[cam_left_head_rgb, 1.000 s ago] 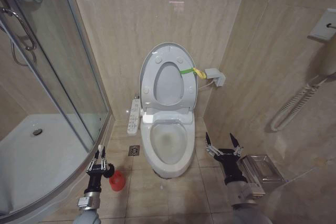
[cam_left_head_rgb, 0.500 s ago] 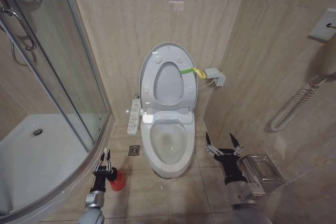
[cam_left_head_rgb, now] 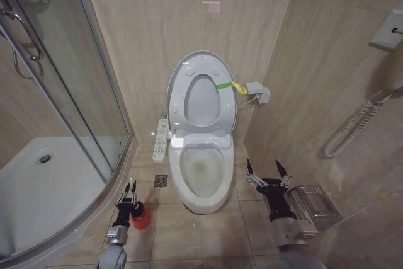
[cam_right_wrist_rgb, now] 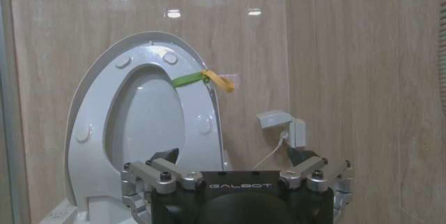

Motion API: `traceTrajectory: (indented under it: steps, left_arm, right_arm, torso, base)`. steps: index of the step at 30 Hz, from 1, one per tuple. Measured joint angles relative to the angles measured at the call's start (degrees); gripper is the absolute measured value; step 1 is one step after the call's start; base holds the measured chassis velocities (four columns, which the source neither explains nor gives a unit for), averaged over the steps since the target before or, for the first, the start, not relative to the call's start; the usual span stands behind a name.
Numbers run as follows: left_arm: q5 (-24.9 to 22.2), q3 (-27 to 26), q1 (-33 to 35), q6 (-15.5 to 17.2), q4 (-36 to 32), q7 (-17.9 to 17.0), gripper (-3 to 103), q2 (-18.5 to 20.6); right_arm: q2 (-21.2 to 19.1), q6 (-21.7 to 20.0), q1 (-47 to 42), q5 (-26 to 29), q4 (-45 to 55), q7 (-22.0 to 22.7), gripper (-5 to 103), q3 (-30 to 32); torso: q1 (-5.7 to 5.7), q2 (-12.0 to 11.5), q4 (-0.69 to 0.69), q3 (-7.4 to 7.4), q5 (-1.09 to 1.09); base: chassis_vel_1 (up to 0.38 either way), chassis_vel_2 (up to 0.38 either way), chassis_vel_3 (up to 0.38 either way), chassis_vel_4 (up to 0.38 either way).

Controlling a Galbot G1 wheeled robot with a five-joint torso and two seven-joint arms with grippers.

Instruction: Open the toilet lid, clean the toilet bowl with a toilet brush, close the toilet lid, and flush.

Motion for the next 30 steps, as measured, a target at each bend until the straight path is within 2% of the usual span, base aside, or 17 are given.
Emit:
traceTrajectory:
  steps: [24, 30]
  left_arm:
    - [-0.03, -1.02, -4.17, 0.0, 12.56, 7.01, 20, -1.43]
    - [1.41, -1.4, -4.82, 0.01, 14.83, 8.14, 20, -2.09]
  right_arm:
    - [0.0, 0.0, 0.0, 0.0, 0.0, 0.0, 100, 0.0]
    - [0.0, 0.0, 0.0, 0.0, 0.0, 0.0, 100, 0.0]
  torso:
    - [0.0, 0.01, 0.01, 0.0, 0.0]
    - [0.0, 0.01, 0.0, 0.0, 0.0]
  base:
    - [0.0, 0.0, 0.0, 0.0]
    - [0.0, 0.0, 0.0, 0.0]
